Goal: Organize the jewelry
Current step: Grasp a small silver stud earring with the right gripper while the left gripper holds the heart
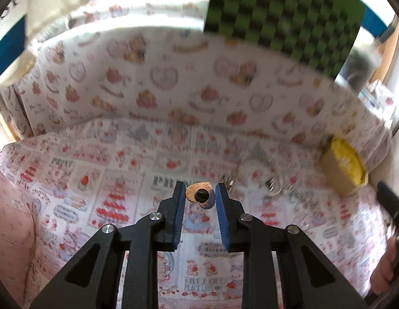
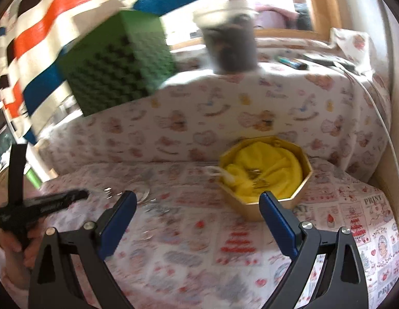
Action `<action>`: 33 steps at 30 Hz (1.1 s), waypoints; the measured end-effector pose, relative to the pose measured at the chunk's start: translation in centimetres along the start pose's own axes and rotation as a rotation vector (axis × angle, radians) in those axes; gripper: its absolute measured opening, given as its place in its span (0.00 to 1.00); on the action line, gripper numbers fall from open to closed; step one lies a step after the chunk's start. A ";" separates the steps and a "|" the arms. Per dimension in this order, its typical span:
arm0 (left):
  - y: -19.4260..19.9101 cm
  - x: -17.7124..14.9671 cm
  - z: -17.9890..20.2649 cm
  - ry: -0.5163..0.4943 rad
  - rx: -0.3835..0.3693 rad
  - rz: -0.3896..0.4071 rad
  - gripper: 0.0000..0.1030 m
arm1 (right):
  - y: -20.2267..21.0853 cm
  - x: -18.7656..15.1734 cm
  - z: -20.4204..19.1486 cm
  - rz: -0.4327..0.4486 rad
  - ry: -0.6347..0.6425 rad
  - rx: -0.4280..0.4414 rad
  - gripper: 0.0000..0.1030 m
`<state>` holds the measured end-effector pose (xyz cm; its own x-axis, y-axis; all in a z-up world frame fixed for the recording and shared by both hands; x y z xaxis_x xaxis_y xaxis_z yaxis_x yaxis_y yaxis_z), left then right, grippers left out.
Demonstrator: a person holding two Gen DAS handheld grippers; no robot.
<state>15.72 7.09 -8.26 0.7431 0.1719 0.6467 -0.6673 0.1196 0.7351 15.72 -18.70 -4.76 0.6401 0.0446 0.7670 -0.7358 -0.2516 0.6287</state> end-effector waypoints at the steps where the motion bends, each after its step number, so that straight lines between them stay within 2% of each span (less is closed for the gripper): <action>1: 0.5 0.3 -0.3 0.016 -0.002 0.017 0.22 | -0.1 -0.2 -0.9 -0.022 0.032 -0.004 0.93; 3: 1.6 1.0 -1.0 0.061 -0.022 0.040 0.22 | -1.3 -0.9 -2.7 -0.101 0.093 -0.016 0.92; 5: 2.5 1.6 -1.5 0.085 -0.043 0.063 0.22 | -2.3 -1.3 -4.2 -0.145 0.113 0.009 0.92; 7: 3.1 2.0 -2.5 0.087 0.009 0.097 0.22 | -3.8 -1.6 -5.6 -0.212 0.110 0.020 0.92; 10: 2.7 2.2 -2.9 0.083 0.050 0.104 0.22 | -6.0 -1.2 -8.0 -0.270 0.105 0.055 0.83; 13: 2.1 2.2 -3.4 0.078 0.073 0.087 0.22 | -8.5 -1.0 -10.7 -0.319 0.108 0.100 0.65; 15: 1.7 2.3 -4.4 0.095 0.095 0.082 0.22 | -10.0 -1.5 -12.6 -0.359 0.114 0.125 0.47; 16: 1.5 2.3 -5.0 0.113 0.098 0.078 0.22 | -10.5 -1.6 -13.3 -0.369 0.119 0.133 0.43; 19: 1.3 2.1 -6.2 0.152 0.105 0.069 0.22 | -11.9 -1.7 -15.6 -0.366 0.158 0.130 0.35; 23: 1.0 1.9 -6.4 0.156 0.106 0.056 0.22 | -13.2 -1.5 -16.7 -0.313 0.208 0.058 0.26; 25: 0.9 1.9 -6.2 0.151 0.103 0.054 0.22 | -13.5 -1.5 -17.0 -0.319 0.210 0.075 0.19; 27: 1.1 1.9 -6.2 0.152 0.109 0.061 0.22 | -13.9 -2.0 -17.1 -0.346 0.196 0.087 0.07; 29: 1.4 2.0 -6.1 0.148 0.114 0.067 0.22 | -13.8 -2.0 -17.1 -0.342 0.197 0.090 0.06; 33: 1.7 2.0 -5.6 0.133 0.105 0.077 0.22 | -12.0 -1.3 -16.0 -0.280 0.200 0.080 0.06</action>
<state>15.76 13.09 -6.83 0.6727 0.3056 0.6739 -0.7077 -0.0004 0.7065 20.23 -0.22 -11.23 0.7526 0.3094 0.5812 -0.5132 -0.2773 0.8122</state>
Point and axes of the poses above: each gripper's, at about its wrist camera, not at the fingertips, and y roughly against the way its jaws point, z to its right, x to its top, the point moved 9 cm from there along -y, roughly the way its jaws point, and after that the axes turned 2 degrees about -x, right-handed, at the moved point
